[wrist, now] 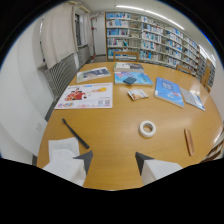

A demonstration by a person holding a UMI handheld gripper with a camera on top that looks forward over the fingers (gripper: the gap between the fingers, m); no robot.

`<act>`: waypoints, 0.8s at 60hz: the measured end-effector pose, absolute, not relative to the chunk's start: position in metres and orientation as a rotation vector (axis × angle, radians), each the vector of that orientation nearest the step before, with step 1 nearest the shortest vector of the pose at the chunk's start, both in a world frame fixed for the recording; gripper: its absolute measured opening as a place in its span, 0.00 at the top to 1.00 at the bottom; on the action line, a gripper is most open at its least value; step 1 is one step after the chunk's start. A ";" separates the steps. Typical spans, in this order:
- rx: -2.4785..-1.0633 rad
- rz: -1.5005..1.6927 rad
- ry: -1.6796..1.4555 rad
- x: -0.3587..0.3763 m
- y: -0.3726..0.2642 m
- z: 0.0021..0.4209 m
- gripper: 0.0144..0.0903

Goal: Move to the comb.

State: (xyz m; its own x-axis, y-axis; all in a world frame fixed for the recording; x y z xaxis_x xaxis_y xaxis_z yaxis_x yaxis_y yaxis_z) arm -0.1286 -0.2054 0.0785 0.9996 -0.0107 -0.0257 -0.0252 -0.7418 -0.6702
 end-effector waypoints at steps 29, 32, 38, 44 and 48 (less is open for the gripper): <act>-2.433 -0.032 0.068 -0.033 -0.215 0.073 0.08; -2.437 -0.032 0.070 -0.015 -0.214 0.070 0.08; -2.441 -0.046 0.060 0.022 -0.211 0.063 0.08; -2.449 -0.049 0.054 0.057 -0.210 0.058 0.08; -2.455 -0.048 0.048 0.077 -0.208 0.051 0.08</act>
State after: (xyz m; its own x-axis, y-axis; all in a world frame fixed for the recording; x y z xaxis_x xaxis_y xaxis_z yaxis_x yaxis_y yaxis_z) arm 0.0772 -0.2078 0.0514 0.9986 -0.0475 0.0224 -0.0225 -0.7730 -0.6340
